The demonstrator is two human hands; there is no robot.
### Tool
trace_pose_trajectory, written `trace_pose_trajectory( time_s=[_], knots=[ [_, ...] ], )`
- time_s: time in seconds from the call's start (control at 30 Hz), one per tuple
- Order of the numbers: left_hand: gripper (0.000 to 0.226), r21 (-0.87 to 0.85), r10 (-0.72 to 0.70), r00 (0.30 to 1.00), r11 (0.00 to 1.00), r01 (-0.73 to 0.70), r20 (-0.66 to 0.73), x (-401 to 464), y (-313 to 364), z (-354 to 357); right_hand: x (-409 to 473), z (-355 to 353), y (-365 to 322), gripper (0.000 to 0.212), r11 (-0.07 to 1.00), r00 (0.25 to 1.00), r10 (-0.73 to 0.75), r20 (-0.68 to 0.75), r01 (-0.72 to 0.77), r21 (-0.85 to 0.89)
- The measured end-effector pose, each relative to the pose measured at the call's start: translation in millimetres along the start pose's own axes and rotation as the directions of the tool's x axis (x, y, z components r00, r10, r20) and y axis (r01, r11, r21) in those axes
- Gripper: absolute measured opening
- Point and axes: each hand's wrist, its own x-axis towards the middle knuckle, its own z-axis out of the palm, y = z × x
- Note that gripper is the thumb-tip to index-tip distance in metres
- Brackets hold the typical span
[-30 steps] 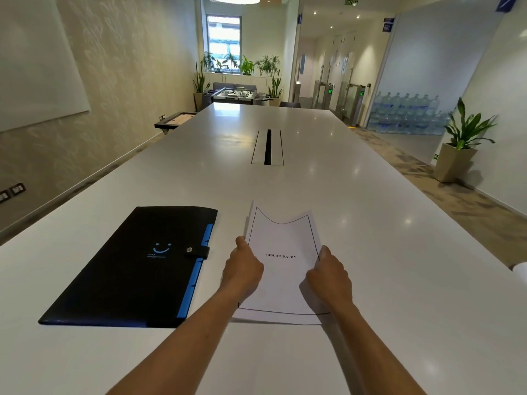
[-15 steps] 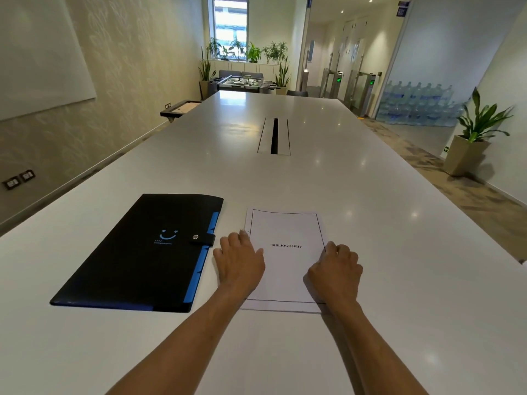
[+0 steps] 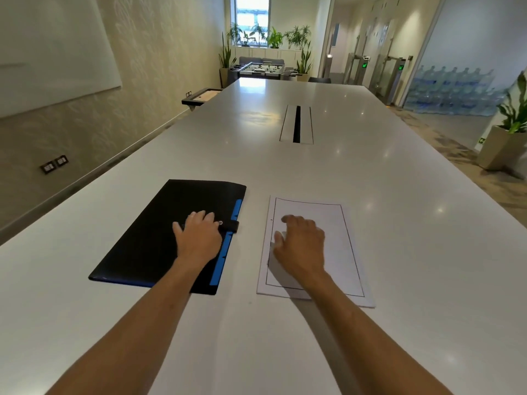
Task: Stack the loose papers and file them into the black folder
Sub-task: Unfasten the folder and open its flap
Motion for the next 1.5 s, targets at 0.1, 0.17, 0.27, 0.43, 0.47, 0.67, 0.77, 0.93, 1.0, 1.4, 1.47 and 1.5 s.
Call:
trace_pose_trajectory(
  time_s=[0.1, 0.17, 0.27, 0.43, 0.47, 0.67, 0.77, 0.93, 1.0, 1.4, 1.47, 1.5],
  knots=[
    [0.048, 0.015, -0.003, 0.995, 1.0, 0.001, 0.102, -0.6, -13.1, 7.6, 3.9, 14.6, -21.7, 0.037, 0.993, 0.991, -0.12, 0.059, 0.119, 0.021],
    [0.049, 0.007, 0.016, 0.993, 1.0, -0.017, 0.115, -2.2, -16.1, 10.8, 7.0, 24.4, -34.9, 0.036, 0.98, 0.976, -0.197, 0.095, 0.194, 0.033],
    [0.049, -0.025, 0.021, 0.994, 1.0, -0.018, 0.11, -4.1, -17.6, 12.5, 14.4, 37.2, -51.9, 0.036, 0.963, 0.955, -0.268, 0.129, 0.265, 0.044],
    [0.049, -0.059, 0.033, 0.995, 0.998, -0.027, 0.095, -5.4, -19.9, 12.7, 24.8, 57.9, -72.1, 0.031, 0.958, 0.951, -0.28, 0.13, 0.267, 0.107],
    [0.05, -0.071, 0.035, 0.995, 0.997, -0.028, 0.094, -5.0, -20.8, 12.5, 26.1, 62.1, -75.1, 0.03, 0.961, 0.954, -0.27, 0.127, 0.259, 0.101],
    [0.057, -0.105, 0.028, 0.995, 0.994, -0.017, 0.099, -2.5, -23.6, 14.5, 34.6, 75.8, -88.2, 0.031, 0.978, 0.977, -0.203, 0.062, 0.205, -0.027],
    [0.058, -0.101, 0.034, 0.996, 0.995, -0.025, 0.088, -2.9, -25.2, 16.0, 39.6, 75.7, -93.3, 0.034, 0.974, 0.978, -0.198, 0.07, 0.204, -0.095],
    [0.057, -0.126, 0.037, 0.996, 0.992, -0.027, 0.08, -4.7, -26.0, 15.0, 44.1, 73.4, -95.7, 0.03, 0.964, 0.968, -0.24, 0.077, 0.247, -0.101],
    [0.058, -0.119, 0.037, 0.996, 0.993, -0.028, 0.077, -4.7, -25.2, 15.3, 42.4, 74.3, -96.1, 0.025, 0.944, 0.954, -0.291, 0.066, 0.298, -0.145],
    [0.062, -0.125, 0.024, 0.995, 0.992, -0.012, 0.096, -3.7, -21.6, 14.6, 44.8, 58.6, -74.1, 0.045, 0.988, 0.985, -0.14, 0.097, 0.133, 0.082],
    [0.072, -0.073, 0.055, 0.992, 0.996, -0.047, 0.114, -3.2, -20.8, 15.0, 42.7, 58.3, -73.5, 0.04, 0.987, 0.992, -0.066, 0.111, 0.049, 0.155],
    [0.075, -0.056, 0.07, 0.99, 0.996, -0.063, 0.121, -3.4, -20.2, 14.9, 42.5, 58.2, -72.8, 0.037, 0.982, 0.993, -0.035, 0.11, 0.013, 0.188]
  ],
)
